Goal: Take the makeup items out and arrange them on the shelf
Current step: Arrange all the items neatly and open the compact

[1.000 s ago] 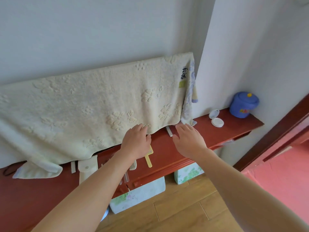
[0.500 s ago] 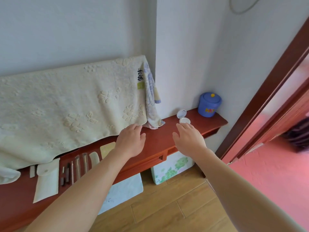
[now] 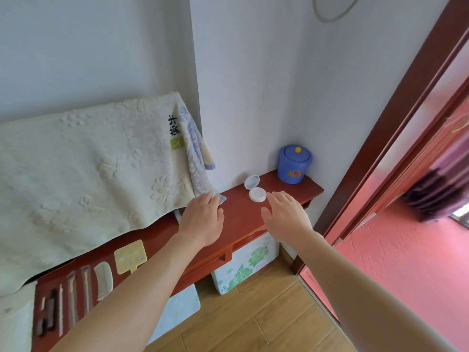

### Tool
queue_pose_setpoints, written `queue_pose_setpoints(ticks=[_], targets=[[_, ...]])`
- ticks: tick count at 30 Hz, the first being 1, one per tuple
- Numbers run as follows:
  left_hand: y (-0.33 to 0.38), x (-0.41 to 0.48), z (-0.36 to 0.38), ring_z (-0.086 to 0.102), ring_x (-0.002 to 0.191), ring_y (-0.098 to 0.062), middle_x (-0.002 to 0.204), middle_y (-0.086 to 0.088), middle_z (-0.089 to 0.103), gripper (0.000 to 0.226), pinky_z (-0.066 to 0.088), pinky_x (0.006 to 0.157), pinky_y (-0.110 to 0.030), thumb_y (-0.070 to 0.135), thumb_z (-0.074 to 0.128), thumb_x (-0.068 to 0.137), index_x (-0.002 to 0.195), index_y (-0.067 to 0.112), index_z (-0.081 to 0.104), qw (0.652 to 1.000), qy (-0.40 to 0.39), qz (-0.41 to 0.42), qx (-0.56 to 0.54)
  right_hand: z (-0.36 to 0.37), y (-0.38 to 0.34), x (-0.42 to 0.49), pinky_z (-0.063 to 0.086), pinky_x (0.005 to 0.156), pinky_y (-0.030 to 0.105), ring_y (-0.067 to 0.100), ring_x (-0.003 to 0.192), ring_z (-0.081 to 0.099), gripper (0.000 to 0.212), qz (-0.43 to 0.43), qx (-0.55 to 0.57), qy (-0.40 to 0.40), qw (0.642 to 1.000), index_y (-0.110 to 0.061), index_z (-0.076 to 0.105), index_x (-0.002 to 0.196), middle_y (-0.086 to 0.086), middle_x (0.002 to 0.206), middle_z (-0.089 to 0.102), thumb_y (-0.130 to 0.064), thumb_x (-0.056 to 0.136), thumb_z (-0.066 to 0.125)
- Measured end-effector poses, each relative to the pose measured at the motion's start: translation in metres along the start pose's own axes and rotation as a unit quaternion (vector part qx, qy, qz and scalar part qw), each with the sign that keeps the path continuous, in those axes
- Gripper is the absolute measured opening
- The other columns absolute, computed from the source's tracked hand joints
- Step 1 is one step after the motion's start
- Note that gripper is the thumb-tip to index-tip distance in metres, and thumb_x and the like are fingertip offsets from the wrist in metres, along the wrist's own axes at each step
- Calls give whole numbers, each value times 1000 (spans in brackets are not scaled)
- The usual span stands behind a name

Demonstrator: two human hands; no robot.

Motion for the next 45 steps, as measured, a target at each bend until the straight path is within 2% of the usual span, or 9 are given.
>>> queue_pose_setpoints(ticks=[4, 11, 15, 23, 28, 32, 36, 40, 45], targets=[[2, 26, 7, 52, 114, -19, 119, 2, 56, 33, 45, 97, -38, 25, 40, 97, 125, 16, 55, 1000, -7, 7, 11, 6, 15, 17, 31, 109, 36, 22, 126, 42, 42, 9, -1, -3, 1000, -11, 52, 129, 2, 132, 55, -36, 98, 39], [16, 66, 22, 51, 99, -19, 101, 4, 52, 17, 45, 87, -37, 26, 37, 97, 102, 19, 52, 998, -20, -33, 40, 7, 51, 57, 26, 111, 33, 20, 130, 39, 44, -25, 21, -11, 999, -12, 48, 136, 1, 136, 52, -34, 99, 40], [32, 81, 34, 53, 104, -21, 107, 1, 56, 27, 46, 92, -39, 27, 35, 99, 112, 15, 55, 995, -17, -82, 49, 9, 80, 83, 30, 108, 33, 22, 128, 41, 41, -59, 15, -24, 998, -11, 51, 131, 2, 133, 53, -34, 99, 40], [75, 101, 47, 52, 95, -20, 98, 3, 52, 47, 48, 86, -41, 37, 18, 91, 107, 13, 56, 981, 28, -188, 37, -1, 132, 130, 33, 105, 34, 24, 127, 42, 41, -131, 59, -46, 989, -9, 52, 132, 5, 135, 53, -33, 99, 43], [84, 105, 49, 53, 108, -20, 111, 2, 57, 55, 47, 93, -40, 41, 16, 92, 114, 15, 58, 974, 21, -223, 17, 0, 144, 151, 35, 101, 35, 24, 125, 44, 41, -148, 80, -68, 983, -10, 51, 134, 3, 133, 55, -31, 99, 45], [76, 111, 49, 52, 121, -22, 125, -2, 58, 39, 46, 99, -40, 31, 35, 102, 129, 13, 57, 972, 21, -232, -1, 10, 141, 167, 37, 95, 35, 24, 117, 48, 34, -147, 95, -65, 982, -10, 56, 125, 4, 125, 59, -28, 98, 46], [58, 123, 51, 52, 119, -23, 123, -4, 58, 35, 48, 94, -40, 28, 40, 102, 126, 10, 58, 972, 25, -235, -12, 15, 136, 181, 35, 101, 34, 22, 125, 45, 40, -143, 87, -70, 983, -10, 51, 134, 3, 134, 55, -30, 100, 44], [47, 140, 58, 51, 121, -23, 131, -5, 56, 39, 45, 97, -38, 28, 39, 103, 135, 10, 53, 972, 5, -232, -22, 24, 138, 195, 30, 107, 35, 23, 134, 38, 48, -116, 86, -80, 986, -11, 45, 142, 4, 144, 48, -35, 101, 42], [37, 153, 65, 47, 126, -24, 138, -5, 52, 42, 42, 102, -38, 27, 37, 104, 141, 11, 48, 968, -8, -247, -38, 37, 138, 208, 35, 103, 37, 27, 127, 45, 43, -115, 91, -81, 986, -8, 51, 136, 7, 137, 54, -31, 101, 44]])
Point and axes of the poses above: each hand's wrist, its own x-axis towards the middle knuckle, its own z-axis out of the palm, y = z × x, the point moved 4 cm from there along x, towards the middle knuckle
